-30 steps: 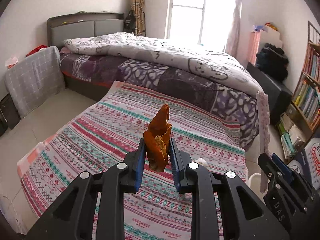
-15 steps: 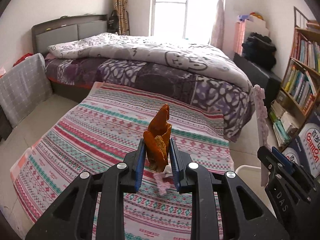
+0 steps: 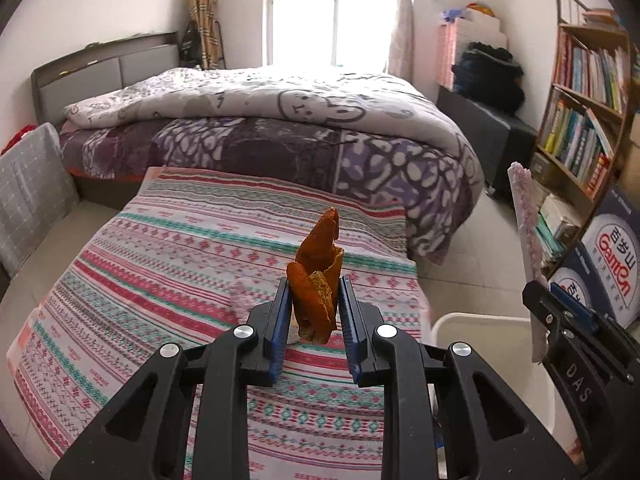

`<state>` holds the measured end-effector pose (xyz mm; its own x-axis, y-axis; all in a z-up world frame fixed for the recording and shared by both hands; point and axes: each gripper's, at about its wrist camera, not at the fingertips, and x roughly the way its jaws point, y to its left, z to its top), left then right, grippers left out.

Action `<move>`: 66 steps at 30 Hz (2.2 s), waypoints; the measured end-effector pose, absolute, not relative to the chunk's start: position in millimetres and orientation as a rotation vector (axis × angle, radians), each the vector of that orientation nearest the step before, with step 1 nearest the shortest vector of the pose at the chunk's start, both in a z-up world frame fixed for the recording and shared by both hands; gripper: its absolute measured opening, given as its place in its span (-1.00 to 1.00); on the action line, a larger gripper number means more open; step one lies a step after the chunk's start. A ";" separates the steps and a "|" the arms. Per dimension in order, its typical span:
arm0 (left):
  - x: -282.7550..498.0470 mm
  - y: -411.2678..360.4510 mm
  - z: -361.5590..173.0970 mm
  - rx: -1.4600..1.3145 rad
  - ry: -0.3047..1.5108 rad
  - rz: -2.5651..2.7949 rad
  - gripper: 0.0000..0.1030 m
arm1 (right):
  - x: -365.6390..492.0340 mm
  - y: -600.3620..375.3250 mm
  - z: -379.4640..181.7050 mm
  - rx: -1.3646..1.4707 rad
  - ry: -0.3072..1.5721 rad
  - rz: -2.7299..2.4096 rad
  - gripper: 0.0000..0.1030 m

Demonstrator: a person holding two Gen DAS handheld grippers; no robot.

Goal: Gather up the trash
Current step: 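Lift the pink strip and orange peel and carry them to the wastebasket, then open both tools to drop the strip and peel into the wastebasket, then grasp the second pink strip with left tool while right tool grasps the tissue wad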

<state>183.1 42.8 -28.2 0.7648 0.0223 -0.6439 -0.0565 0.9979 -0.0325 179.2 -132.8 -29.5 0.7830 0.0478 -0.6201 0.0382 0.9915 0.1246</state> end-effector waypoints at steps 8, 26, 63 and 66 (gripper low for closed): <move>184.4 3.0 -35.1 -0.019 0.713 -0.027 -0.53 | 173.4 -169.1 -33.0 0.168 0.679 -0.067 -0.53; 176.9 -70.7 -55.3 0.053 0.771 -0.181 -0.49 | 161.1 -248.4 -38.8 0.306 0.658 -0.311 0.60; 235.6 112.4 -164.1 -0.048 1.164 0.133 -0.53 | 199.8 -161.9 -65.6 0.230 0.848 -0.160 0.86; 228.1 134.0 -161.6 -0.069 1.159 0.149 -0.53 | 202.6 -144.6 -67.5 0.214 0.858 -0.132 0.86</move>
